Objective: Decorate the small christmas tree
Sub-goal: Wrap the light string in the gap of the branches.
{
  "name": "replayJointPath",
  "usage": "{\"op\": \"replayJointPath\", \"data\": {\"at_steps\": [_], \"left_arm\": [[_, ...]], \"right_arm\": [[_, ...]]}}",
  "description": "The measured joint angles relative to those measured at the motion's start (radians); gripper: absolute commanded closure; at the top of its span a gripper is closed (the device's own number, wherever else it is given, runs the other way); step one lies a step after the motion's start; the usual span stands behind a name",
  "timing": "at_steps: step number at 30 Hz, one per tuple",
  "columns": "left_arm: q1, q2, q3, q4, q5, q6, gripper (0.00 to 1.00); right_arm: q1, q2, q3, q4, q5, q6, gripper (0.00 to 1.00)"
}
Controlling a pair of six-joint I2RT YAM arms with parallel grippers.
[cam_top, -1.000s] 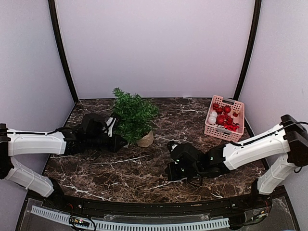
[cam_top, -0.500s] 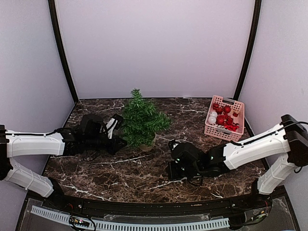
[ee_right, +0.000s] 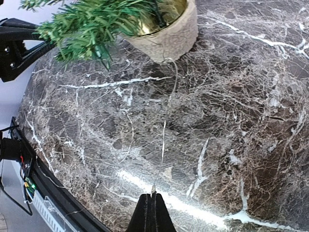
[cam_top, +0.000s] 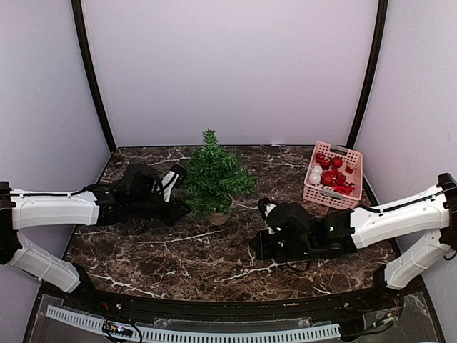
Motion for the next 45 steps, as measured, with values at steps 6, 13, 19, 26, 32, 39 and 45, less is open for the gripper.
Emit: {"op": "replayJointPath", "data": {"at_steps": [6,13,19,26,32,39,45], "left_arm": [[0.0,0.0,0.009,-0.013,-0.013,0.006,0.63],[0.0,-0.07,0.002,-0.053,-0.043,-0.035,0.39],[0.0,-0.161,-0.041,-0.056,-0.005,-0.117,0.31],[-0.003,-0.15,-0.117,-0.016,0.058,-0.214,0.3],[-0.021,-0.08,-0.118,0.037,0.095,-0.25,0.28],[-0.045,-0.019,-0.117,0.084,0.118,-0.269,0.27],[-0.046,0.016,-0.116,0.129,0.11,-0.3,0.43]], "right_arm": [[0.012,0.0,0.0,-0.002,-0.039,-0.029,1.0],[0.045,0.051,0.02,-0.002,-0.125,-0.084,1.0],[0.066,0.079,0.093,-0.003,-0.179,-0.125,1.0],[0.069,0.066,0.146,-0.011,-0.209,-0.148,1.0],[0.071,0.05,0.189,-0.022,-0.216,-0.164,1.0],[0.071,0.025,0.22,-0.019,-0.22,-0.18,1.0],[0.071,0.018,0.238,-0.016,-0.204,-0.193,1.0]]}}
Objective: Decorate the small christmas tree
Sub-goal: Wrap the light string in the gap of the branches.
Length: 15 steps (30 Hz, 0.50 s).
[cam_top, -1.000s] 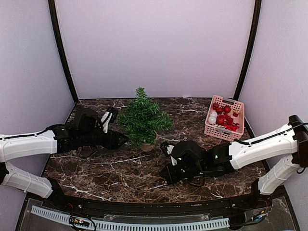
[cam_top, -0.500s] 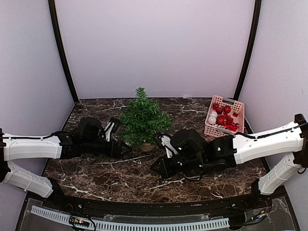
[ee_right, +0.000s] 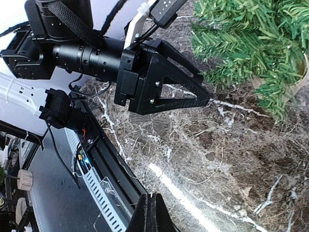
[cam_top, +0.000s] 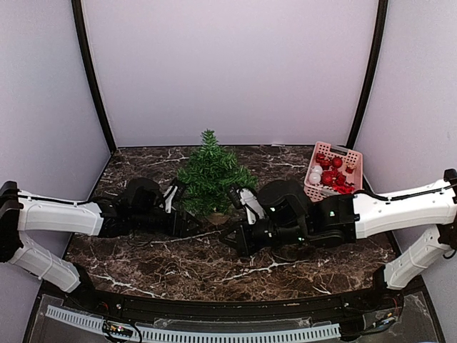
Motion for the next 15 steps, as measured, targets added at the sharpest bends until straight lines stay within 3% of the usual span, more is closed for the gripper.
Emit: {"op": "replayJointPath", "data": {"at_steps": [8,15], "left_arm": [[0.0,0.019,0.0,0.044,-0.024,-0.052,0.67],[0.0,0.019,0.0,0.045,-0.04,-0.064,0.73]], "right_arm": [[-0.038,-0.048,-0.001,0.0,0.053,-0.004,1.0],[-0.098,-0.116,-0.018,0.043,0.072,-0.005,1.0]]}}
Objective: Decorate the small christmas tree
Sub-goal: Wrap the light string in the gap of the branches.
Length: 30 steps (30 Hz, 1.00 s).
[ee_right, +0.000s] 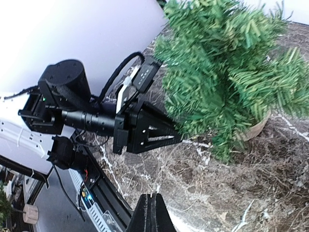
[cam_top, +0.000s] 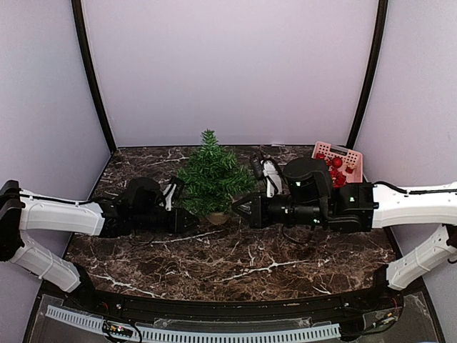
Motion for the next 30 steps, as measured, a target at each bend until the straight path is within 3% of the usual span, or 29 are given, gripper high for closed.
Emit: {"op": "replayJointPath", "data": {"at_steps": [8,14,30], "left_arm": [[0.0,0.0,0.0,-0.001,-0.014,-0.003,0.91],[0.0,-0.001,0.0,-0.002,-0.023,-0.003,0.99],[0.0,-0.035,0.0,-0.042,-0.073,0.013,1.0]], "right_arm": [[-0.025,-0.006,-0.021,0.042,0.004,-0.003,1.0],[-0.03,-0.01,-0.03,0.071,0.033,-0.003,1.0],[-0.08,-0.071,-0.168,0.124,0.113,0.055,1.0]]}}
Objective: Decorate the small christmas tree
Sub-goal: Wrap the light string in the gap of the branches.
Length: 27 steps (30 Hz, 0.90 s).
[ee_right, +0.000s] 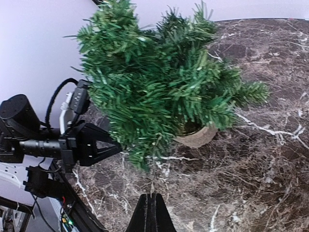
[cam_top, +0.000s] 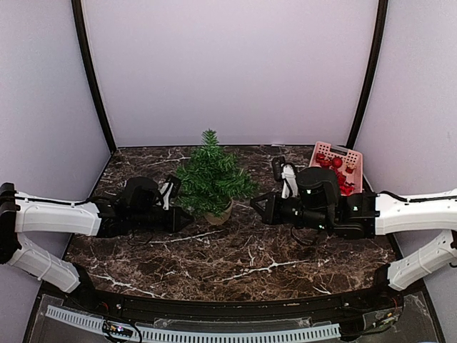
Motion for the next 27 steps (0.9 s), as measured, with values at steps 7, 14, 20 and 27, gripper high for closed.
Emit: {"op": "replayJointPath", "data": {"at_steps": [7,14,20,27], "left_arm": [[0.0,-0.019,0.0,-0.023,-0.03,0.013,1.0],[0.002,-0.027,0.009,-0.069,-0.066,0.053,1.0],[0.026,-0.027,0.028,-0.102,-0.091,0.115,1.0],[0.061,-0.026,0.039,-0.123,-0.113,0.2,0.93]], "right_arm": [[-0.058,0.013,-0.116,0.032,0.024,0.05,1.0],[-0.08,0.164,-0.13,0.073,0.001,0.056,1.0],[-0.08,0.284,-0.13,0.116,-0.043,0.055,1.0],[-0.08,0.356,-0.113,0.18,-0.114,0.046,1.0]]}}
